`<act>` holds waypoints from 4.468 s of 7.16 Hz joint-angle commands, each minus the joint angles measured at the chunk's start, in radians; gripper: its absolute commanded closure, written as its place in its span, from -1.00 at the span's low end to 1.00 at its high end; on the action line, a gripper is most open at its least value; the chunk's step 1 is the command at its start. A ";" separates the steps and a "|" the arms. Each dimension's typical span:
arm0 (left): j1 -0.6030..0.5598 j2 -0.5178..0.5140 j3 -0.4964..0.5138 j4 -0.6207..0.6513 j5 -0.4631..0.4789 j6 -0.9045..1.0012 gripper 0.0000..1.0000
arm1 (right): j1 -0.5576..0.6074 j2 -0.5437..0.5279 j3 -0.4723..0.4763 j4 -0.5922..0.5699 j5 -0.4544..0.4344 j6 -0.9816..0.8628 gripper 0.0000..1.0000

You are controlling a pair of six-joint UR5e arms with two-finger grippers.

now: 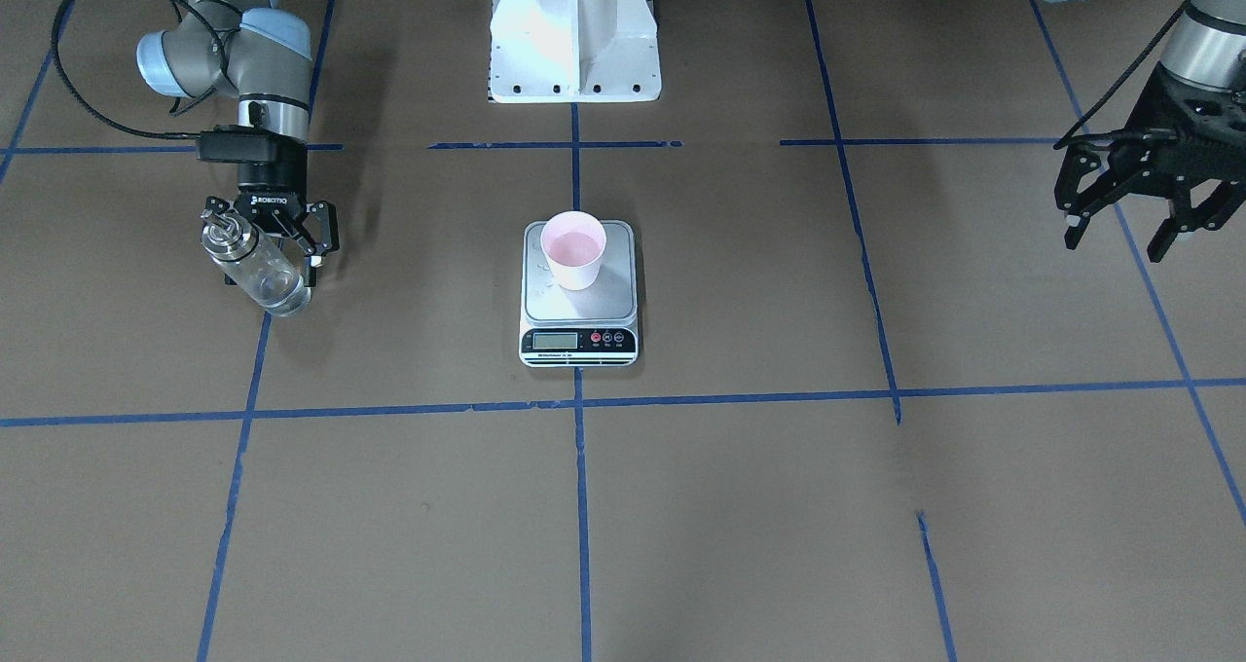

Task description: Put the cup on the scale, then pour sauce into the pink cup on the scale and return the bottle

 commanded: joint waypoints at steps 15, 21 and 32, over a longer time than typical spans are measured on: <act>0.002 0.000 0.026 0.000 -0.003 0.000 -0.57 | 0.053 -0.313 -0.094 0.665 0.202 -0.303 -1.00; 0.002 0.000 0.029 -0.001 -0.038 -0.002 -0.61 | 0.861 0.175 -0.149 0.194 1.161 -0.655 -1.00; -0.417 -0.109 0.635 0.000 -0.463 0.347 -0.98 | 1.260 0.090 -0.140 -0.806 1.694 -1.930 -1.00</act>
